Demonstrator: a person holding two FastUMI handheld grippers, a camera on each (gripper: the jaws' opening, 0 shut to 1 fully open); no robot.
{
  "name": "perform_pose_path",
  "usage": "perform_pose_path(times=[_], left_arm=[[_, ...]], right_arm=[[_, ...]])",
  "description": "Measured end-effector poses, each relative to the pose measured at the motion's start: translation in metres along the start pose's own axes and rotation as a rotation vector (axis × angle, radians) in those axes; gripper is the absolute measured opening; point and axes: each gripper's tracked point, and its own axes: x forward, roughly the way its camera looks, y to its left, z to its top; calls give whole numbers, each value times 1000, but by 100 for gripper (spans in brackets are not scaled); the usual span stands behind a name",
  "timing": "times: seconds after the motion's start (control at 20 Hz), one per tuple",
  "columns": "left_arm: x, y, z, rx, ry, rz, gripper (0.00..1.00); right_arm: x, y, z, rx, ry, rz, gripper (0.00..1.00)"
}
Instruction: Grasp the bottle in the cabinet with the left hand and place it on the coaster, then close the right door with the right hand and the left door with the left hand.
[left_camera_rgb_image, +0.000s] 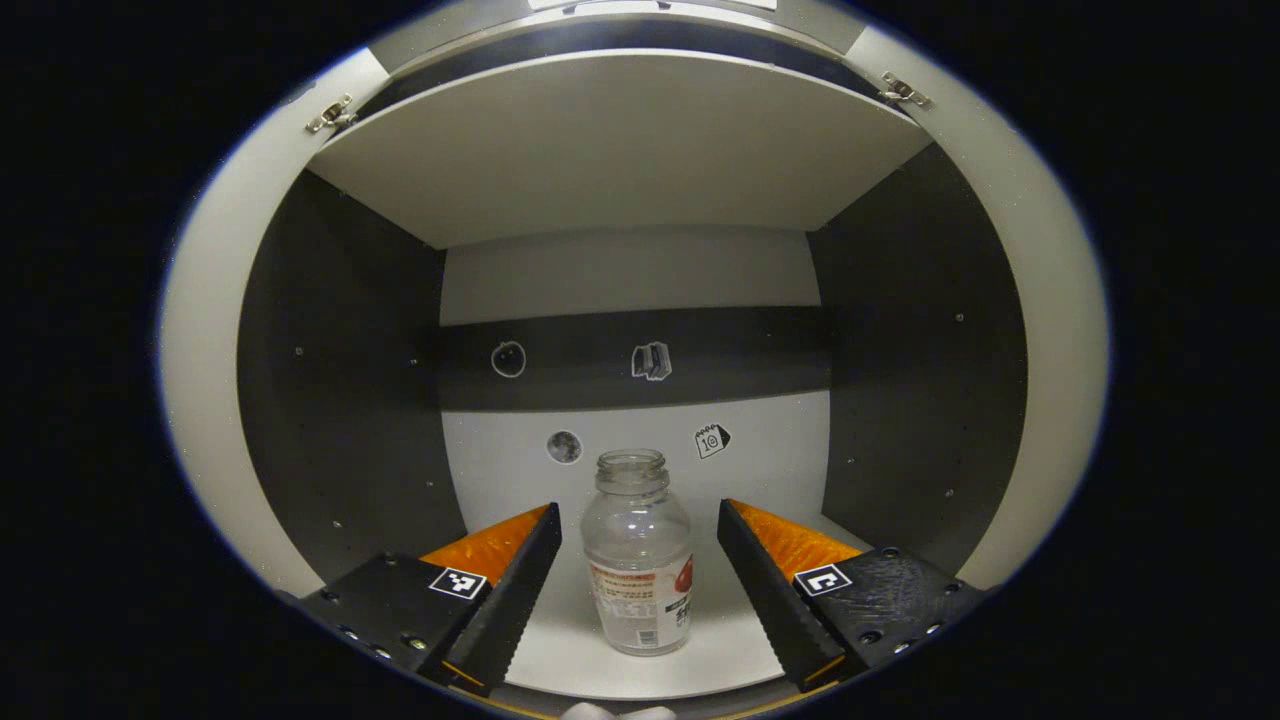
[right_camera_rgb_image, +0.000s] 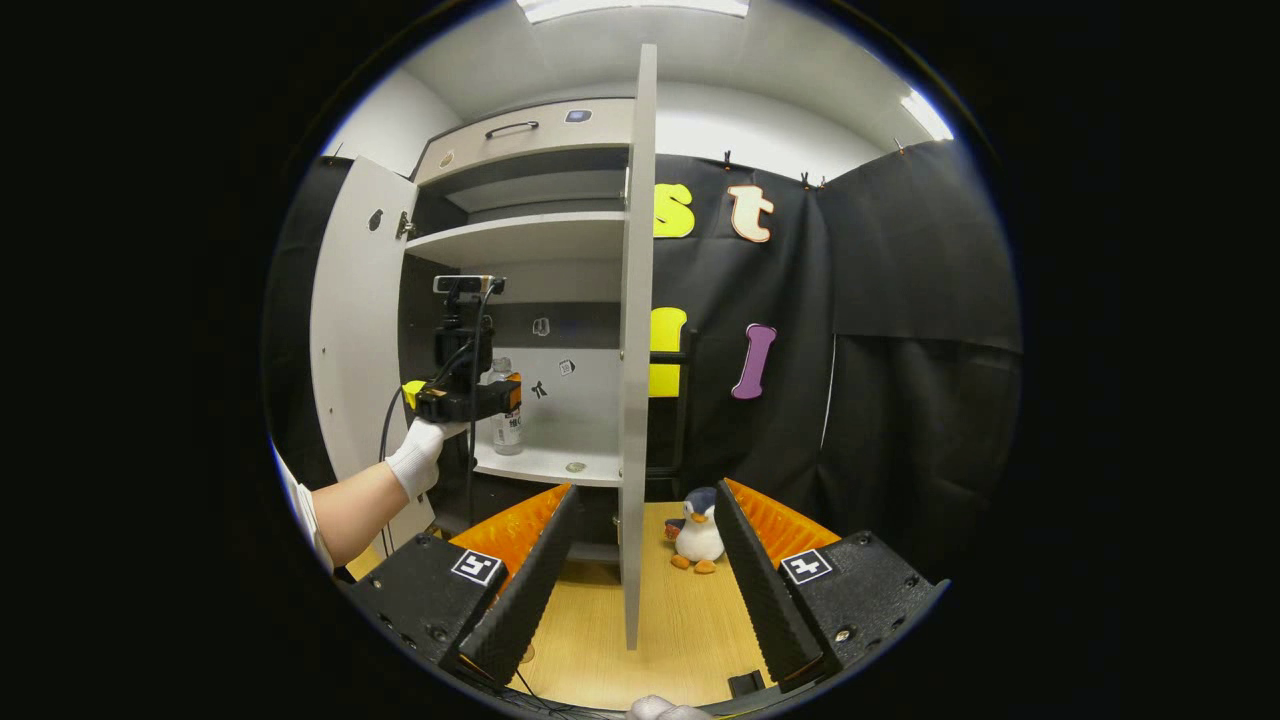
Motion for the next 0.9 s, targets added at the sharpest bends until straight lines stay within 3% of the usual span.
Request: perform_pose_path(times=[0.3, 0.4, 0.55, 0.9], left_arm=[[28, 2, -18, 18, 35, 20, 96], [27, 9, -18, 24, 34, 36, 80], [21, 10, -12, 11, 34, 26, 76], [-50, 23, 26, 8, -23, 15, 77]], right_arm=[[2, -3, 1, -17, 0, 2, 84], [0, -4, 1, -17, 0, 3, 84], [-3, -7, 5, -16, -13, 3, 84], [-15, -1, 4, -6, -31, 31, 84]])
